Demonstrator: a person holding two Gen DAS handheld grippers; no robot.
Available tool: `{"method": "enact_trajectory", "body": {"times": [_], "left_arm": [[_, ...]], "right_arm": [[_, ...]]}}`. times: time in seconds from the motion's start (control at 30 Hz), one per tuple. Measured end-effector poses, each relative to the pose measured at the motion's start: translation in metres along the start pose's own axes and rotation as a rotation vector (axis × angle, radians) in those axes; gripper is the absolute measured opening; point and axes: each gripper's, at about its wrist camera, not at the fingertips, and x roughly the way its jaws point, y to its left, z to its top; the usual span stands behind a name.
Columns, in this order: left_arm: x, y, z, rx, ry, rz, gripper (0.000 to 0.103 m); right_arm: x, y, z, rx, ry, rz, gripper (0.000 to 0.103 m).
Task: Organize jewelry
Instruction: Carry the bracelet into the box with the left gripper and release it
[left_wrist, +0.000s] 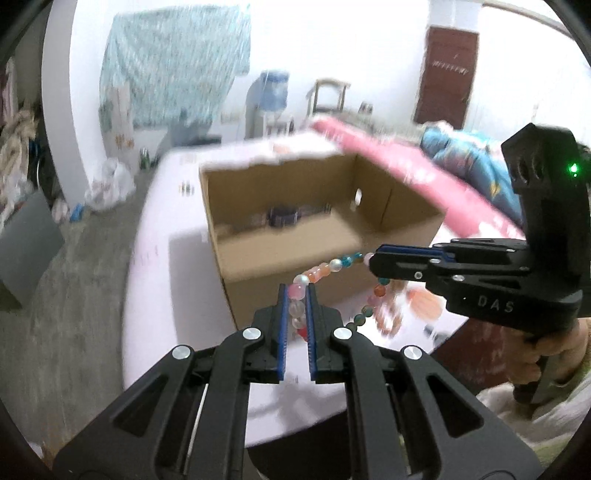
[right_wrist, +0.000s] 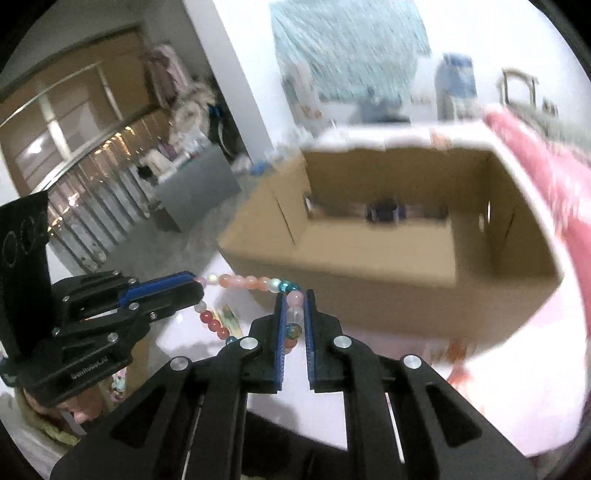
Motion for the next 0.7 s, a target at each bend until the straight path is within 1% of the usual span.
{"method": "enact_trajectory", "body": {"times": [0.03, 0.13, 0.2, 0.23, 0.3, 0.37, 0.43, 0.57, 0.63, 0.7], "left_arm": [[-0.007, -0.001, 0.012, 0.016, -0.037, 0.001, 0.0], [-0.014, 0.001, 0.04, 0.034, -0.109, 0.003, 0.0], [-0.005, 0.004, 0.057, 0.055, -0.138, 0.019, 0.0], [0.001, 0.005, 0.062, 0.055, -0.139, 0.023, 0.0], [0.02, 0.011, 0.069, 0.049, -0.119, 0.028, 0.0], [0.033, 0.014, 0.07, 0.046, -0.088, 0.049, 0.0], [0.042, 0.021, 0.067, 0.017, -0.064, 0.034, 0.0], [0.046, 0.031, 0.056, -0.023, -0.043, 0.045, 0.0], [0.048, 0.036, 0.05, -0.047, -0.032, 0.05, 0.0], [0.05, 0.042, 0.045, -0.068, -0.02, 0.056, 0.0]], "right_arm": [[-0.008, 0.002, 0.011, -0.022, -0.034, 0.008, 0.009], [-0.012, 0.004, 0.041, -0.065, -0.089, 0.037, 0.009], [0.002, 0.006, 0.059, -0.089, -0.098, 0.026, 0.009], [0.01, 0.0, 0.067, -0.086, -0.091, 0.02, 0.009], [0.027, -0.014, 0.08, -0.06, -0.071, 0.051, 0.009], [0.042, -0.028, 0.091, -0.025, -0.035, 0.065, 0.009], [0.054, -0.036, 0.096, -0.004, 0.0, 0.095, 0.009], [0.086, -0.048, 0.108, 0.017, 0.106, 0.167, 0.009], [0.112, -0.05, 0.113, 0.022, 0.198, 0.198, 0.009], [0.135, -0.047, 0.112, 0.018, 0.288, 0.208, 0.01]]}}
